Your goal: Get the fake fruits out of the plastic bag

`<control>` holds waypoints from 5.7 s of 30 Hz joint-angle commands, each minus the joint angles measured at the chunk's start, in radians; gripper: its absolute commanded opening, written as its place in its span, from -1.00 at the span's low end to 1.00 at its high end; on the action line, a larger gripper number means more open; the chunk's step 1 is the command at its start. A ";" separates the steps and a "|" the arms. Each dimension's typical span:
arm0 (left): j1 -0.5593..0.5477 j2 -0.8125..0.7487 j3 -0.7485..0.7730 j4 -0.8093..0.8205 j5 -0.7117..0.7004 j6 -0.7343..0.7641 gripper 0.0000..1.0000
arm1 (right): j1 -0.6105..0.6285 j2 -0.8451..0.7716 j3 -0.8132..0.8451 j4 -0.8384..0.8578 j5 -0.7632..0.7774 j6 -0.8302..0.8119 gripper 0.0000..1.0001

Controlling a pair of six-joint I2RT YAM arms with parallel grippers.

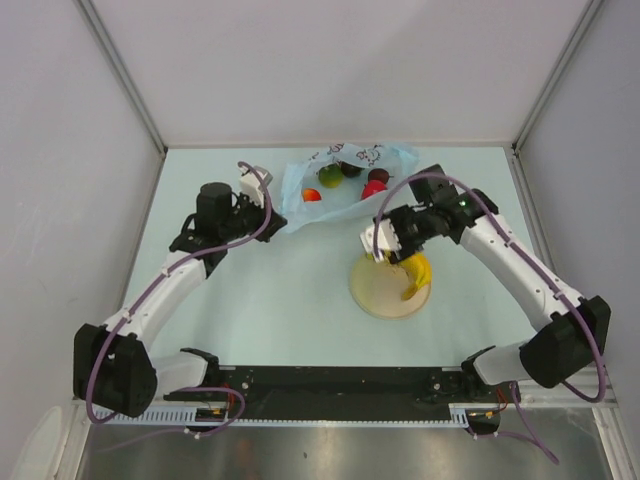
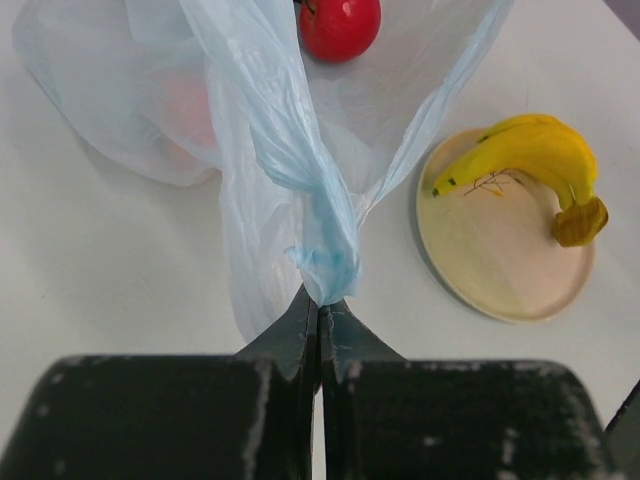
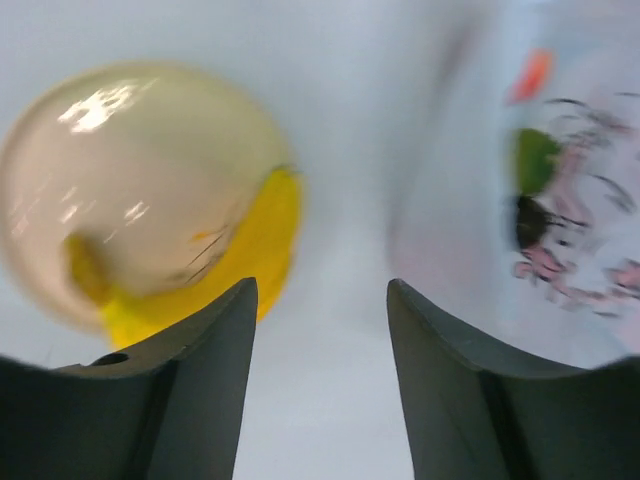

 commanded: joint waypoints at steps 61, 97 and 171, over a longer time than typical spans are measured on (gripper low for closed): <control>0.052 -0.182 0.067 -0.355 0.122 0.137 -0.99 | 0.202 1.009 0.621 1.029 0.595 1.767 0.50; 0.056 -0.064 0.107 -0.175 0.048 0.083 -1.00 | 0.103 0.015 -0.107 0.643 -0.310 1.379 -0.62; 0.056 -0.015 0.069 -0.204 0.034 0.176 -0.99 | -0.080 0.176 -0.387 0.773 -0.287 1.319 0.43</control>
